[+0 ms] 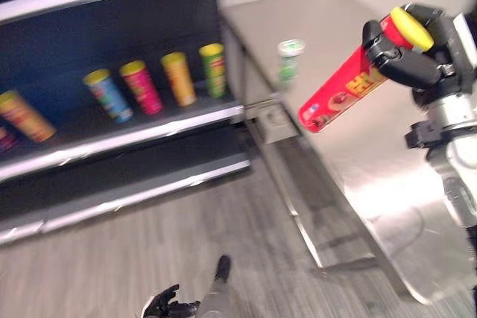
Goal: Put the goods on the table back onto the shelves and tidy them up.
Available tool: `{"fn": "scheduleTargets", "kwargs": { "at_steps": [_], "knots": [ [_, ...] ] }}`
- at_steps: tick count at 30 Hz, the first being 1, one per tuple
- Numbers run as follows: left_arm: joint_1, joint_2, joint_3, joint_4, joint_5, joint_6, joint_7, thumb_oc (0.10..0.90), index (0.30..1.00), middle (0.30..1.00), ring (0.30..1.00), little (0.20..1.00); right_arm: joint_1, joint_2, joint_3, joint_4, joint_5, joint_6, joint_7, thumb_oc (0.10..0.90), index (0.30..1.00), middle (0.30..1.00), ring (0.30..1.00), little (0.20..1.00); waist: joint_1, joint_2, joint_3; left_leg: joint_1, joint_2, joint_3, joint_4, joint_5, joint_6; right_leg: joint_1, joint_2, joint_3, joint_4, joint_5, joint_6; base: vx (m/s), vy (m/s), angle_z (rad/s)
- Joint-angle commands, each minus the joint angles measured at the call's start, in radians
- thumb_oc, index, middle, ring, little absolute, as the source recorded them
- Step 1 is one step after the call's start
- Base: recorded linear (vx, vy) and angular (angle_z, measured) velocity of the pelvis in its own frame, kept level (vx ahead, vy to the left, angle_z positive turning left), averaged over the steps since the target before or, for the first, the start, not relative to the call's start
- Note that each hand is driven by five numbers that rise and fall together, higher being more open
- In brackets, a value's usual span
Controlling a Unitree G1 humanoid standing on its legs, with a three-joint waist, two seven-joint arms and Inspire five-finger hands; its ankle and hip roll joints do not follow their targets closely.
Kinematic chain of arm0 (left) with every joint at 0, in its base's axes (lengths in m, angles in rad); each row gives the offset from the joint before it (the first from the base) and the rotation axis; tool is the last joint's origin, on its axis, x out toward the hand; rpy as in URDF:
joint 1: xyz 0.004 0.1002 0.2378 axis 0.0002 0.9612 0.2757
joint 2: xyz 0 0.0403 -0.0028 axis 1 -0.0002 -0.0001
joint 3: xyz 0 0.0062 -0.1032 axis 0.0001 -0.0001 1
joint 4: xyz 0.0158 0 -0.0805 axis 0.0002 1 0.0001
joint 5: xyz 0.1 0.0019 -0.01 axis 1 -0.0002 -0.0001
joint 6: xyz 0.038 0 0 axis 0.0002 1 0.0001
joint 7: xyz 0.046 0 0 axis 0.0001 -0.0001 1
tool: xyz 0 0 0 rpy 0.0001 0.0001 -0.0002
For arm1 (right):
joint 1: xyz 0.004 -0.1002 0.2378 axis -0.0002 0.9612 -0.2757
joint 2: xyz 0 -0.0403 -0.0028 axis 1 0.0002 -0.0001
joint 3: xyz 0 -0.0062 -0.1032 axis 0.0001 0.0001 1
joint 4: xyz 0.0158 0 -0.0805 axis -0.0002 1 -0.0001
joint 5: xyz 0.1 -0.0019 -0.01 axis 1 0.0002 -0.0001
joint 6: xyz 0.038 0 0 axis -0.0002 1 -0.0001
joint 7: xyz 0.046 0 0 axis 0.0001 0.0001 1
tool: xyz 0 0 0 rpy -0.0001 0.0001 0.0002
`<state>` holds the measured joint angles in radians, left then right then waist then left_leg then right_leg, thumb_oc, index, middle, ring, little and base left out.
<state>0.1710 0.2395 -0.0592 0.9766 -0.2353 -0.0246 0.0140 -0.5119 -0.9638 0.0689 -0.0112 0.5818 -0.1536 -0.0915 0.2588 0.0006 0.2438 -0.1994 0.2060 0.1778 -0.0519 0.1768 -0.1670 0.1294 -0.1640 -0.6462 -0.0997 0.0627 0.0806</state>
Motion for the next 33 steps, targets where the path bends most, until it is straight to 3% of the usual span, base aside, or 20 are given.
{"fn": "scheduleTargets", "kwargs": {
  "at_steps": [1,4,7,9,11,13,14,15,16,17,18,19,23,25,26,27,28,30,31,33],
  "knots": [
    [-0.029,0.076,-0.045,-0.032,0.003,-0.032,0.003,0.8,0.9,0.9,0.9,0.9,-0.146,-0.047,-0.096,-0.073,-0.024,-0.123,-0.04,0.4,0.3,0.3,0.3,0.3,-0.085,-0.039,-0.055,0.161,0.133,-0.039,-0.022,-0.021,-0.059,0.014,-0.086,0.057,0.013,-0.038,0.117,-0.06,0.317,0.94],
    [-0.031,0.085,-0.048,-0.024,0.016,-0.031,0.001,0.8,0.9,0.9,0.9,0.9,-0.144,-0.059,-0.094,-0.068,-0.019,-0.118,-0.037,0.4,0.3,0.3,0.3,0.3,-0.096,-0.03,-0.063,0.187,0.165,-0.036,-0.02,-0.016,-0.076,0.013,-0.114,0.044,0.017,-0.023,0.13,-0.02,0.325,0.94],
    [-0.029,0.094,-0.066,-0.034,0.059,-0.032,-0.007,0.8,0.9,0.9,0.9,0.9,-0.093,-0.047,-0.137,-0.104,-0.042,-0.104,-0.034,0.4,0.3,0.3,0.3,0.3,-0.111,-0.007,-0.092,0.206,0.134,-0.041,-0.023,-0.093,-0.072,0.008,-0.198,0.026,0.02,0.049,0.173,0.0,0.503,0.56],
    [-0.042,0.111,-0.084,-0.046,0.08,-0.038,-0.009,0.8,0.9,0.9,0.9,0.9,-0.065,-0.026,-0.153,-0.114,-0.067,-0.096,-0.038,0.4,0.3,0.3,0.3,0.3,-0.099,-0.024,-0.098,0.183,0.07,-0.05,0.006,-0.143,-0.044,0.001,-0.273,0.015,0.022,0.107,0.181,0.01,0.522,0.42],
    [-0.066,0.149,-0.101,-0.066,0.118,-0.04,-0.011,0.8,0.9,0.9,0.9,0.9,-0.008,0.008,-0.184,-0.138,-0.1,-0.087,-0.045,0.4,0.3,0.3,0.3,0.3,-0.115,-0.042,-0.087,0.161,-0.039,-0.082,0.0,-0.171,0.021,-0.02,-0.335,0.071,0.073,0.191,0.178,0.02,0.518,0.68],
    [-0.081,0.162,-0.099,-0.071,0.115,-0.04,-0.009,0.8,0.9,0.9,0.9,0.9,0.041,0.033,-0.208,-0.172,-0.102,-0.092,-0.039,0.4,0.3,0.3,0.3,0.3,-0.149,-0.038,-0.076,0.16,-0.098,-0.105,-0.02,-0.154,0.054,-0.073,-0.27,0.243,0.157,0.111,0.139,0.04,0.476,1.4],
    [-0.084,0.167,-0.094,-0.085,0.115,-0.039,-0.014,0.8,0.9,0.9,0.9,0.9,0.063,0.049,-0.231,-0.191,-0.094,-0.107,-0.037,0.4,0.3,0.3,0.3,0.3,-0.163,-0.017,-0.068,0.178,-0.124,-0.128,-0.028,-0.152,0.074,-0.097,-0.16,0.314,0.207,-0.007,0.103,0.14,0.419,1.24],
    [-0.078,0.166,-0.094,-0.089,0.116,-0.036,-0.017,0.8,0.9,0.9,0.9,0.9,0.075,0.061,-0.237,-0.204,-0.09,-0.108,-0.033,0.4,0.3,0.3,0.3,0.3,-0.165,-0.012,-0.064,0.185,-0.133,-0.14,-0.033,-0.15,0.08,-0.104,-0.119,0.311,0.222,-0.043,0.085,0.15,0.353,0.69],
    [-0.081,0.162,-0.093,-0.083,0.114,-0.03,-0.02,0.8,0.9,0.9,0.9,0.9,0.083,0.063,-0.224,-0.217,-0.119,-0.11,-0.029,0.4,0.3,0.3,0.3,0.3,-0.18,-0.014,-0.049,0.188,-0.156,-0.157,-0.035,-0.145,0.091,-0.155,-0.01,0.31,0.224,-0.083,0.052,0.09,0.16,0.41],
    [-0.081,0.162,-0.089,-0.081,0.115,-0.028,-0.02,0.8,0.9,0.9,0.9,0.9,0.088,0.065,-0.219,-0.223,-0.133,-0.107,-0.025,0.4,0.3,0.3,0.3,0.3,-0.185,-0.019,-0.04,0.197,-0.17,-0.162,-0.035,-0.152,0.094,-0.176,0.034,0.332,0.215,-0.092,0.048,0.04,0.107,0.29],
    [-0.082,0.162,-0.088,-0.081,0.115,-0.028,-0.02,0.8,0.9,0.9,0.9,0.9,0.087,0.065,-0.219,-0.224,-0.133,-0.107,-0.025,0.4,0.3,0.3,0.3,0.3,-0.186,-0.019,-0.04,0.194,-0.17,-0.163,-0.035,-0.148,0.095,-0.178,0.034,0.331,0.212,-0.088,0.048,0.11,0.096,0.15],
    [-0.084,0.149,-0.086,-0.08,0.113,-0.028,-0.019,0.8,0.9,0.9,0.9,0.9,0.079,0.065,-0.185,-0.231,-0.169,-0.104,-0.021,0.4,0.3,0.3,0.3,0.3,-0.195,-0.031,-0.023,0.209,-0.204,-0.178,-0.035,-0.157,0.104,-0.203,0.1,0.38,0.163,-0.071,0.037,0.15,0.083,0.24],
    [-0.07,0.112,-0.092,-0.101,0.112,-0.032,-0.016,0.8,0.9,0.9,0.9,0.9,0.048,0.072,-0.099,-0.243,-0.233,-0.086,-0.001,0.4,0.3,0.3,0.3,0.3,-0.195,-0.04,-0.015,0.204,-0.234,-0.2,0.009,-0.187,0.115,-0.143,0.118,0.427,0.06,-0.036,0.026,0.13,0.007,0.39],
    [-0.066,0.102,-0.1,-0.135,0.102,-0.031,-0.025,0.8,0.9,0.9,0.9,0.9,0.038,0.083,-0.062,-0.261,-0.253,-0.079,0.01,0.4,0.3,0.3,0.3,0.3,-0.188,-0.044,0.021,0.111,-0.255,-0.192,0.236,-0.239,0.079,-0.111,0.096,0.42,0.039,-0.038,0.011,0.15,0.041,0.52],
    [-0.058,0.091,-0.103,-0.137,0.091,-0.027,-0.024,0.8,0.9,0.9,0.9,0.9,0.046,0.095,-0.039,-0.248,-0.28,-0.066,0.012,0.4,0.3,0.3,0.3,0.3,-0.18,-0.033,0.03,0.021,-0.199,-0.187,0.314,-0.221,0.053,-0.069,0.083,0.407,0.014,-0.063,0.017,0.25,0.175,0.93],
    [-0.048,0.094,-0.101,-0.141,0.097,-0.026,-0.024,0.8,0.9,0.9,0.9,0.9,0.053,0.103,-0.034,-0.249,-0.295,-0.061,0.014,0.4,0.3,0.3,0.3,0.3,-0.173,-0.031,0.023,0.022,-0.168,-0.194,0.266,-0.205,0.057,-0.062,0.074,0.408,0.014,-0.069,0.025,0.38,0.294,0.92],
    [-0.04,0.105,-0.107,-0.133,0.115,-0.026,-0.02,0.8,0.9,0.9,0.9,0.9,0.056,0.119,-0.014,-0.24,-0.325,-0.054,0.012,0.4,0.3,0.3,0.3,0.3,-0.162,-0.026,0.012,0.018,-0.104,-0.216,0.155,-0.133,0.057,-0.061,0.062,0.415,0.018,-0.094,0.033,0.35,0.293,0.46],
    [-0.031,0.121,-0.114,-0.128,0.132,-0.023,-0.014,0.8,0.9,0.9,0.9,0.9,0.047,0.131,0.002,-0.23,-0.358,-0.054,-0.002,0.4,0.3,0.3,0.3,0.3,-0.149,-0.006,0.004,-0.001,-0.058,-0.25,0.042,-0.071,0.037,-0.05,0.05,0.426,0.028,-0.14,0.04,0.35,0.331,-0.14],
    [-0.014,0.121,-0.107,-0.122,0.142,-0.024,-0.013,0.8,0.9,0.9,0.9,0.9,0.04,0.135,0.014,-0.241,-0.405,-0.046,0.0,0.4,0.3,0.3,0.3,0.3,-0.15,0.025,-0.024,0.045,-0.048,-0.26,-0.024,-0.061,0.021,-0.031,0.035,0.432,0.042,-0.152,0.058,0.32,0.368,-0.45],
    [-0.021,0.128,-0.103,-0.108,0.156,-0.031,0.0,0.8,0.9,0.9,0.9,0.9,-0.004,0.158,0.054,-0.247,-0.469,-0.029,-0.006,0.4,0.3,0.3,0.3,0.3,-0.137,0.035,-0.018,0.064,-0.091,-0.24,0.016,-0.087,0.04,-0.05,-0.038,0.441,0.094,-0.131,0.077,0.23,0.468,-0.75]
  ]
}}
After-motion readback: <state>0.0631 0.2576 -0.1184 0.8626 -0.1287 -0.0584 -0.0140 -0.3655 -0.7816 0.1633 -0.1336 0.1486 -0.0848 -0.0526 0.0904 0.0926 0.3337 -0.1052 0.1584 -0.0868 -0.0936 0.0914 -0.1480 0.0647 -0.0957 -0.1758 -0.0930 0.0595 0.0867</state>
